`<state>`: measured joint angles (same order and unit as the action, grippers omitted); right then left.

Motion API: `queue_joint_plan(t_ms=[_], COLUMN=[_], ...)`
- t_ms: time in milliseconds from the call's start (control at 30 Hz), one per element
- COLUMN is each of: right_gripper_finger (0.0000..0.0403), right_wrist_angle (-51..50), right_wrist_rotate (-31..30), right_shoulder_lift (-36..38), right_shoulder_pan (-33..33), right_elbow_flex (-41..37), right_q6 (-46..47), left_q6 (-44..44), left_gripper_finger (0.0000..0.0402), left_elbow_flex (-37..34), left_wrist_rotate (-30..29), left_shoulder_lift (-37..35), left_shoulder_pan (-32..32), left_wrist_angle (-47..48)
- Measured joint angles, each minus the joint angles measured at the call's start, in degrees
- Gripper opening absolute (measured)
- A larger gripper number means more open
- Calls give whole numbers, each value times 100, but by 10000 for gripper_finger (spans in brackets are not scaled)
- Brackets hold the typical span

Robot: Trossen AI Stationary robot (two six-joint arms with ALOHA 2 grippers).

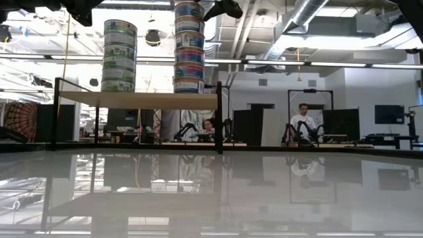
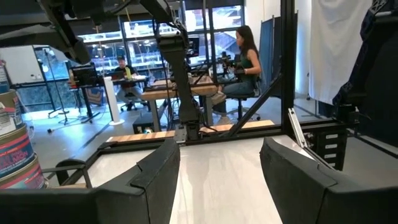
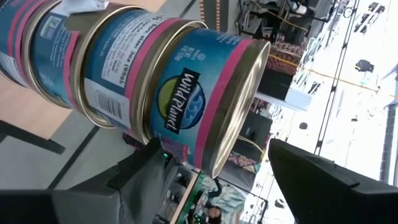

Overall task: Stack canned seafood by type on shelf
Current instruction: Stack the blue-pink tuna can on top of the other blue-pink tuna cans on the shelf, then return to Home Position

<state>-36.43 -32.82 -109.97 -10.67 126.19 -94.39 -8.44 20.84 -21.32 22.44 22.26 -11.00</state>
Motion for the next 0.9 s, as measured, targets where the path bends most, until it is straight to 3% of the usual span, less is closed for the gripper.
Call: queue_joint_plan(t_ms=[267, 500, 633, 900], right_gripper_finger=[318, 317, 317, 317], right_wrist_angle=[3, -285, -746, -2255], right_wrist_rotate=[-326, -670, -685, -271], right_shoulder_lift=[17, 308, 444, 875], right_shoulder_pan=[91, 295, 471, 740], right_elbow_flex=[0, 4, 4, 2], right_q6=[35, 1064, 2223, 5927], left_q6=[76, 423, 382, 79], left_gripper_finger=[215, 215, 215, 215], left_elbow_flex=[9, 918, 1020, 997], left_wrist_rotate=[35, -17, 121, 306], left_shoulder_lift=[0, 34, 37, -7], left_shoulder_pan=[-1, 2, 44, 320], left_wrist_angle=[54, 1907, 2069, 1955])
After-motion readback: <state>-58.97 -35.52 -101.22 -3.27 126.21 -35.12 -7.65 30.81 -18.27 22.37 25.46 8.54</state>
